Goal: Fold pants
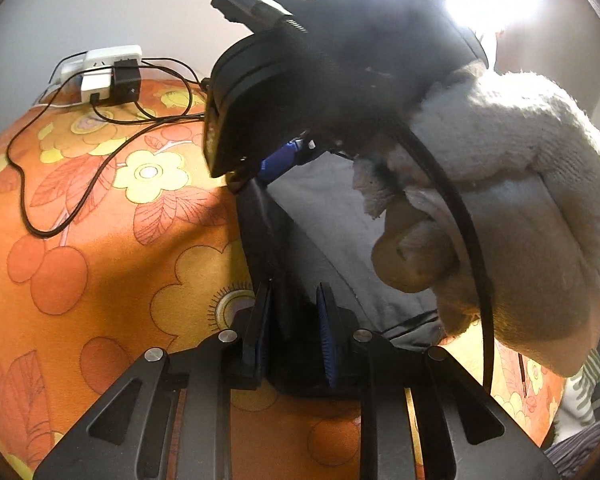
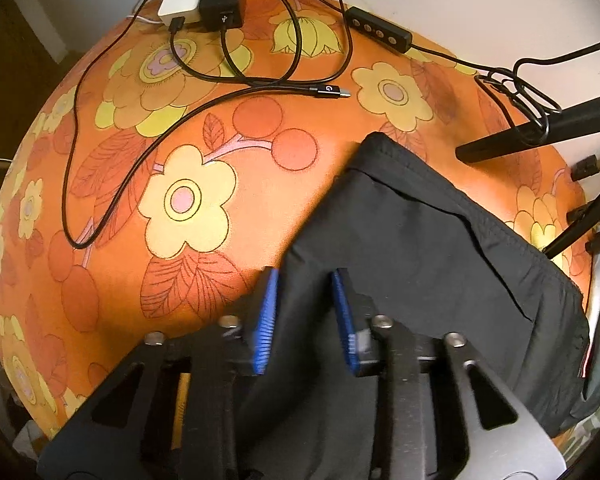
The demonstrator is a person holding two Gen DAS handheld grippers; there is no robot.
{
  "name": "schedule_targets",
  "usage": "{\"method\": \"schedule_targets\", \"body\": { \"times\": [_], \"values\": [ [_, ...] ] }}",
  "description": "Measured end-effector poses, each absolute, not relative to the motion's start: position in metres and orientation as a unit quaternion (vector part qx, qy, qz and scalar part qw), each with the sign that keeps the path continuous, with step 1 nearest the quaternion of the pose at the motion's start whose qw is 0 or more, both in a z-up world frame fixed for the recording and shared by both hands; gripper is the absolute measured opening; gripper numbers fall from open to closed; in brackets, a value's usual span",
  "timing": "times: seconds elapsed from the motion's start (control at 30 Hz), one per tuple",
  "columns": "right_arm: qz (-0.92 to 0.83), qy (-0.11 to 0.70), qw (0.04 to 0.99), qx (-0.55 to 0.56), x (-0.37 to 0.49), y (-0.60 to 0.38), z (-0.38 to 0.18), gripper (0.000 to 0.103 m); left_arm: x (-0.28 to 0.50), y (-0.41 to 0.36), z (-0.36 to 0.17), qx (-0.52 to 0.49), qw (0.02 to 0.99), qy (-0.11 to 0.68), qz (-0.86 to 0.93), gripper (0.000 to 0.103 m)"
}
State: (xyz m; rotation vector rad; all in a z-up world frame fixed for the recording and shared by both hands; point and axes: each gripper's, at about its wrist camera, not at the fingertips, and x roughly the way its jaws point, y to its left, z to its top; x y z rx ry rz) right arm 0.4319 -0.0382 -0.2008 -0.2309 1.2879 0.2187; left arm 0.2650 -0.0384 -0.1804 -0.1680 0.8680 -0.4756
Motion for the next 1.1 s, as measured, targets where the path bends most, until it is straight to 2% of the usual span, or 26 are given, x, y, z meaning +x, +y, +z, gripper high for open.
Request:
{"method": "schedule_targets", "body": {
  "times": [0.07,0.1,0.17,0.23,0.27,0.53,0.6,0.63,0.73,0.83,1.1],
  "values": [
    [0.107,0.596,0.789,-0.1,0.429,-0.042,-0.2,0.014,0.264,-0.04,-0.179,-0.077,0.878,0.415,-0.225,0.02],
    [0.11,0.595,0.791,-0.094,0.428,-0.044,-0.199,0.013,0.263,-0.04,-0.178,-0.076,0.879,0.415,-0.223,0.02],
    [0.115,0.592,0.793,-0.082,0.427,-0.047,-0.197,0.009,0.263,-0.042,-0.177,-0.072,0.881,0.414,-0.216,0.026],
    [0.123,0.589,0.796,-0.058,0.427,-0.055,-0.192,0.007,0.264,-0.042,-0.178,-0.073,0.883,0.418,-0.202,0.054],
    [0.125,0.588,0.797,-0.052,0.427,-0.058,-0.19,0.007,0.261,-0.042,-0.178,-0.077,0.882,0.42,-0.197,0.056],
    [0.145,0.568,0.81,-0.017,0.418,-0.076,-0.172,0.005,0.271,-0.046,-0.185,-0.094,0.875,0.433,-0.196,0.056],
    [0.146,0.564,0.812,-0.012,0.417,-0.078,-0.17,0.005,0.272,-0.047,-0.184,-0.096,0.877,0.427,-0.197,0.052],
    [0.147,0.562,0.814,-0.008,0.416,-0.081,-0.168,0.005,0.271,-0.047,-0.183,-0.098,0.879,0.422,-0.2,0.038],
    [0.151,0.557,0.817,0.003,0.412,-0.088,-0.162,0.005,0.271,-0.051,-0.178,-0.094,0.883,0.41,-0.208,0.018],
    [0.153,0.549,0.822,0.011,0.41,-0.093,-0.158,0.005,0.264,-0.062,-0.167,-0.07,0.891,0.39,-0.221,0.012],
    [0.161,0.53,0.832,0.04,0.401,-0.122,-0.138,0.005,0.265,-0.08,-0.148,-0.066,0.892,0.372,-0.247,0.011]
  ]
}}
